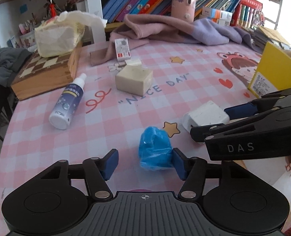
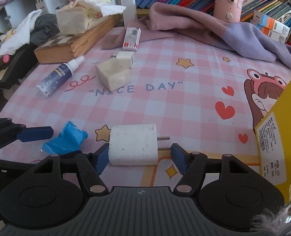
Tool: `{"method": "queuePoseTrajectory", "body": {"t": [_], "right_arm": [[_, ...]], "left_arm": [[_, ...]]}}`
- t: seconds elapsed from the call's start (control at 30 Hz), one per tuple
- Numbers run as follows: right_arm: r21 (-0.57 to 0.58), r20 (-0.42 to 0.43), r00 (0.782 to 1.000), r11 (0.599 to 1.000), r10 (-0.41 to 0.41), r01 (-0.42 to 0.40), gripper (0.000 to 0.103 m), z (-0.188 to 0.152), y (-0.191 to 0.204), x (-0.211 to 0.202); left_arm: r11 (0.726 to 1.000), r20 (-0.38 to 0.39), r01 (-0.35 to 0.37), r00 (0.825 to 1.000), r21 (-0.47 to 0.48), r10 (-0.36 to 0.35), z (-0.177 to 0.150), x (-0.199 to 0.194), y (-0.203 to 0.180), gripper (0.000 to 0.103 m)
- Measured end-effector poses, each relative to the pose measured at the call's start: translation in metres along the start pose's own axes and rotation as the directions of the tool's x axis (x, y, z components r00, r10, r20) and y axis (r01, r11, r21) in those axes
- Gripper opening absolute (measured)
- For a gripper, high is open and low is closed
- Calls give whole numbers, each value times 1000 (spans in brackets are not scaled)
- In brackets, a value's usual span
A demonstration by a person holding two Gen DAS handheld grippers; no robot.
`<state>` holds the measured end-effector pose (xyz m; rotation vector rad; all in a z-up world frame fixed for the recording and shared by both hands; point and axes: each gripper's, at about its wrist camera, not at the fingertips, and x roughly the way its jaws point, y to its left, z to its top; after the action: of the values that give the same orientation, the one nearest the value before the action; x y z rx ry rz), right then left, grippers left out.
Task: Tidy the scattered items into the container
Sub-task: 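Close the right tool on the charger plug while the left tool grasps the blue packet, then lift and carry the charger with the right tool while the left tool carries the packet to the box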
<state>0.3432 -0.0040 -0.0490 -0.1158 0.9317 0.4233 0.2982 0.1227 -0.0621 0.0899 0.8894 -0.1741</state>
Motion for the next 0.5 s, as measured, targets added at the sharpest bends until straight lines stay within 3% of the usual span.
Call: {"method": "queuePoseTrajectory", "body": {"t": [0.13,0.37,0.5], "right_arm": [[-1,2,1000,1000,-1,1,64,2,-2,2],[-10,9,1000,1000,0,0,64,1,-3,-5],[-10,32,999,1000,3,-3,64,-2,-5,-16]], "left_arm": [[1000,14,-4,1000,11,4,1,2,-1,50],[999,1,15,1000,45,-15,2,-2,-9,28],[1000,23,5,1000,30,-6,2,-12,-11,27]]}}
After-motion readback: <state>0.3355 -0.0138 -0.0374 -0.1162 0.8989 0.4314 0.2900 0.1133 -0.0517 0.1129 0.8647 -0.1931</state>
